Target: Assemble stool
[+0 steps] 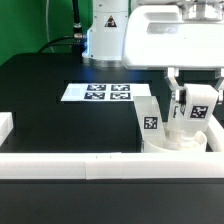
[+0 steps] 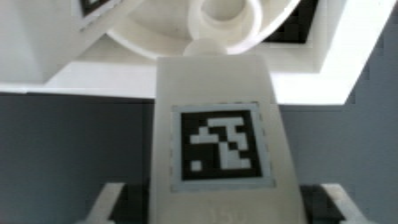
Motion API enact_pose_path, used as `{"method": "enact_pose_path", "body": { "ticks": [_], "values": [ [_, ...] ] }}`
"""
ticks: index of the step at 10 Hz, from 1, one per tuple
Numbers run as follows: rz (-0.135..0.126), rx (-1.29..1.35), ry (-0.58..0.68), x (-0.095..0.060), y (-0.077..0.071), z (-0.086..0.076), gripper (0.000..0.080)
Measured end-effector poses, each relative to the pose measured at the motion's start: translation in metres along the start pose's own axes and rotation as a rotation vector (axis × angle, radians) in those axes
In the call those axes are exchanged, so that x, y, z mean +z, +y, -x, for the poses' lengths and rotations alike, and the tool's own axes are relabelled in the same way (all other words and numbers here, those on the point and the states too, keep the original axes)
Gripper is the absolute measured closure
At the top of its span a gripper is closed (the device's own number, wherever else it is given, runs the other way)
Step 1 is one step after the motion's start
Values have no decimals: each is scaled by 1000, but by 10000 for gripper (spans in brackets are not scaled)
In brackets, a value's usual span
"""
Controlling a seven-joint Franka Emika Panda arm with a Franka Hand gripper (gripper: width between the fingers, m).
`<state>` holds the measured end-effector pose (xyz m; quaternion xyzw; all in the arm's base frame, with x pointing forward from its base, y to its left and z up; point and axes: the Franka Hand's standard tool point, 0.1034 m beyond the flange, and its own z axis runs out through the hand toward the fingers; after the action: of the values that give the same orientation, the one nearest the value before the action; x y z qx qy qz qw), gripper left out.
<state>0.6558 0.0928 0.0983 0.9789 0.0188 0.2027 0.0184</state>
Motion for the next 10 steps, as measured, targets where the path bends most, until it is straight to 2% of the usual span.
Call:
{"method": "enact_pose_path", "body": {
  "ticks": [10],
  "values": [
    [-4, -2, -15, -1, -4, 10, 462]
  ]
}}
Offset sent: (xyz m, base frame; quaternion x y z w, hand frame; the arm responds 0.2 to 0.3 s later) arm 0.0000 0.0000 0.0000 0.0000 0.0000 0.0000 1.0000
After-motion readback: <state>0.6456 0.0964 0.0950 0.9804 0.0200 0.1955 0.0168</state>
